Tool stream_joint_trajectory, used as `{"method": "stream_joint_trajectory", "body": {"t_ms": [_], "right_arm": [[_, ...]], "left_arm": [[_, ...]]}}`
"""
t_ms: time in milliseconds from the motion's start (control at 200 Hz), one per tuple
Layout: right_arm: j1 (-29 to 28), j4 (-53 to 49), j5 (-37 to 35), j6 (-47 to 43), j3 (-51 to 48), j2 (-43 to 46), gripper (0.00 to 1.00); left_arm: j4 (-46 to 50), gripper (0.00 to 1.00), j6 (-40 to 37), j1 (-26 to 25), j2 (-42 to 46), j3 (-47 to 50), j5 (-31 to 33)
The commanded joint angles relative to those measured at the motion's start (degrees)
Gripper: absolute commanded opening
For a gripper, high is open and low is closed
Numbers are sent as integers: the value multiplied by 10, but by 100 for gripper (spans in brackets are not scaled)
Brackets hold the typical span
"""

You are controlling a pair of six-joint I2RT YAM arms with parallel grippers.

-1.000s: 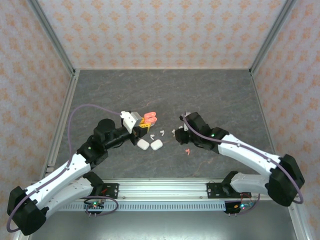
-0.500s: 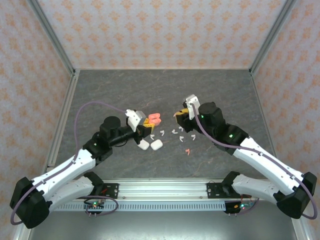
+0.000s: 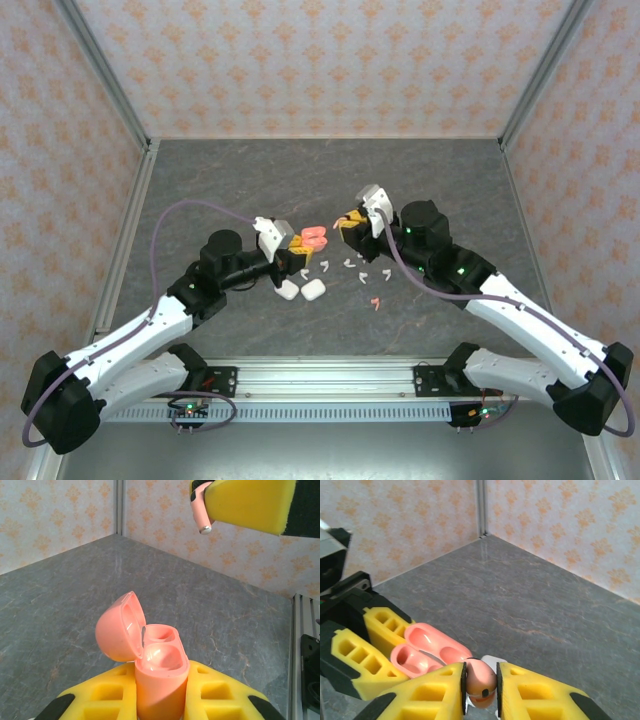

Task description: Insert the wireless bluetooth earbuds into the charging case

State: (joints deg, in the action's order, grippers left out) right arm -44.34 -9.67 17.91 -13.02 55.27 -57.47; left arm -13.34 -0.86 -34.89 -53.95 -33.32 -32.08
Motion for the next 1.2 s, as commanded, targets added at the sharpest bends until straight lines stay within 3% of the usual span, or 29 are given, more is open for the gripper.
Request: {"method": "stream_joint_trajectory", "body": {"t_ms": [0,1196], "right_arm": [[-10,35,33,-26,6,-5,22],[-48,51,25,-51,10,-73,22]], "left_arm": [[-30,0,4,-8,5,-17,-22],[-22,0,-5,-12,2,-26,-22]]}}
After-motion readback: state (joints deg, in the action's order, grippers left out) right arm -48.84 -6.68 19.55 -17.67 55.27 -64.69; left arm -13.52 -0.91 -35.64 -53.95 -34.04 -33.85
